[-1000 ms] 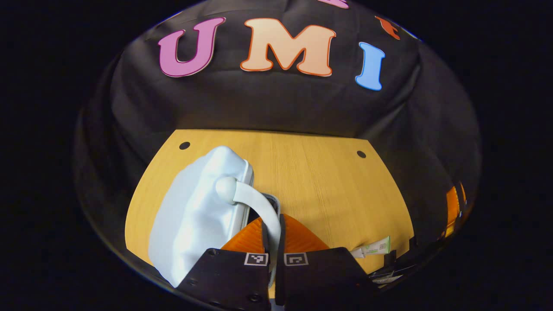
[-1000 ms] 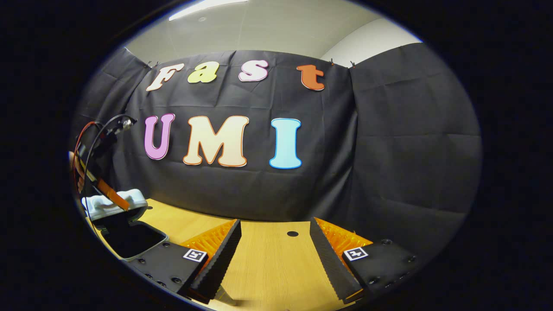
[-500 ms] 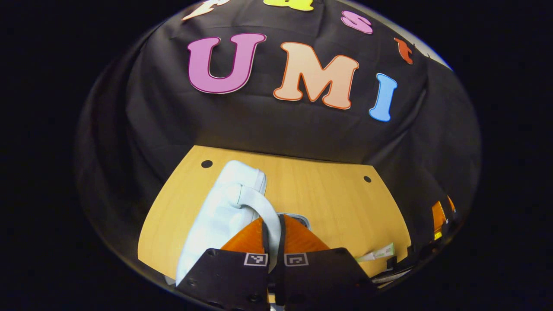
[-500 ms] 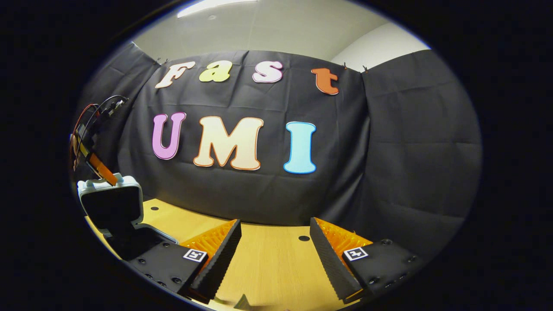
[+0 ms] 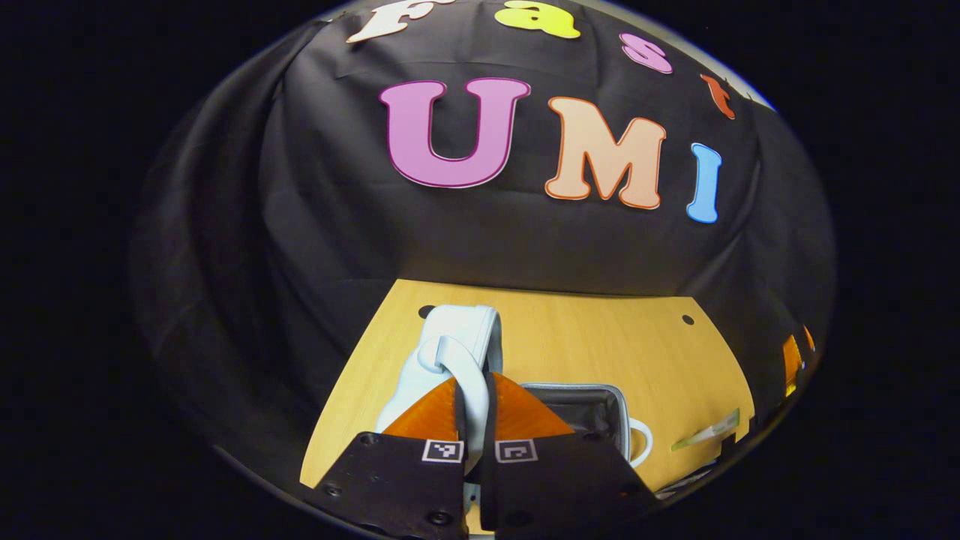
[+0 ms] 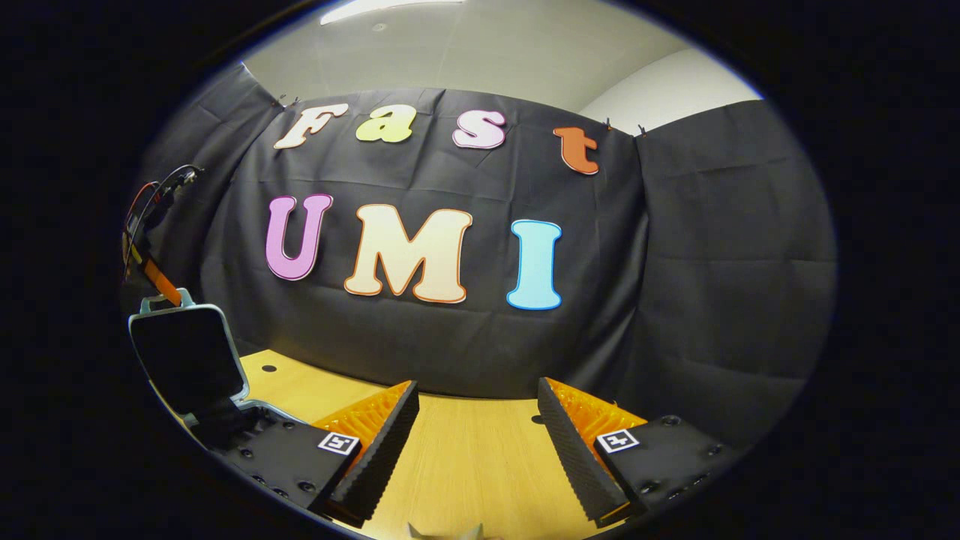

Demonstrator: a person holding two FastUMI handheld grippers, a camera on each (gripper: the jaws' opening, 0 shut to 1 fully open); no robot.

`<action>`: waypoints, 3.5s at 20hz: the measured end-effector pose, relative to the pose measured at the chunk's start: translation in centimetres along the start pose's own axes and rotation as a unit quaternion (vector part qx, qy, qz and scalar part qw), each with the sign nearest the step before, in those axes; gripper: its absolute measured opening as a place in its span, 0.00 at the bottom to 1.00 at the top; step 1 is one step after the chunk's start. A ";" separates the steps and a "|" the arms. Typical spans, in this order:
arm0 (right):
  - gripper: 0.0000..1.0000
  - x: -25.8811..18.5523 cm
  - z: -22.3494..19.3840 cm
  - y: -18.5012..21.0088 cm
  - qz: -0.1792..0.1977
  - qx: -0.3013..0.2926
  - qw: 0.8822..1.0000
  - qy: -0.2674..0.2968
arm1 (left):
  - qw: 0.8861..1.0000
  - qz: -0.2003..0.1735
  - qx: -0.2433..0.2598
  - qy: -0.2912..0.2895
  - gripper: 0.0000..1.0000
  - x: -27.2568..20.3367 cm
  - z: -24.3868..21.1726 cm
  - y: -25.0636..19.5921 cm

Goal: First open the suitcase, pack the skin care products into it, and then close the suitcase.

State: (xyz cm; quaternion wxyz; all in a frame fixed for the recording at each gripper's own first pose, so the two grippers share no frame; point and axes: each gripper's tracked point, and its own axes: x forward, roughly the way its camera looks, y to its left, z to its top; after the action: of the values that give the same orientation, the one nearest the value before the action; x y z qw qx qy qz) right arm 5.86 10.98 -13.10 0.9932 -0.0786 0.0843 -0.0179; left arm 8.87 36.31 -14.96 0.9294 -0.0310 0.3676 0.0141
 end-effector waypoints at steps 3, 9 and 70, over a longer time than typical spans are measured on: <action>0.99 -0.3 0.3 1.5 -0.006 -0.006 1.000 -0.001 | 1.000 0.024 -0.013 -0.001 0.01 1.0 -0.6 4.2; 0.99 -1.1 0.4 3.7 -0.008 -0.017 1.000 0.002 | 0.998 0.059 -0.034 0.013 0.01 2.6 -3.1 10.2; 0.99 -6.3 -2.6 -12.5 0.093 0.030 0.995 -0.007 | 0.981 -0.099 0.072 -0.151 0.95 -5.1 -17.0 -38.3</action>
State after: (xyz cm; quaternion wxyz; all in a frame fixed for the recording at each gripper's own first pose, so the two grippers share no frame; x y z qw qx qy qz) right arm -1.10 -1.44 -12.59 0.9930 -0.0407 0.0834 0.0728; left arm -4.57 -3.09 -22.02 0.9708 0.0023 0.2181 -0.0998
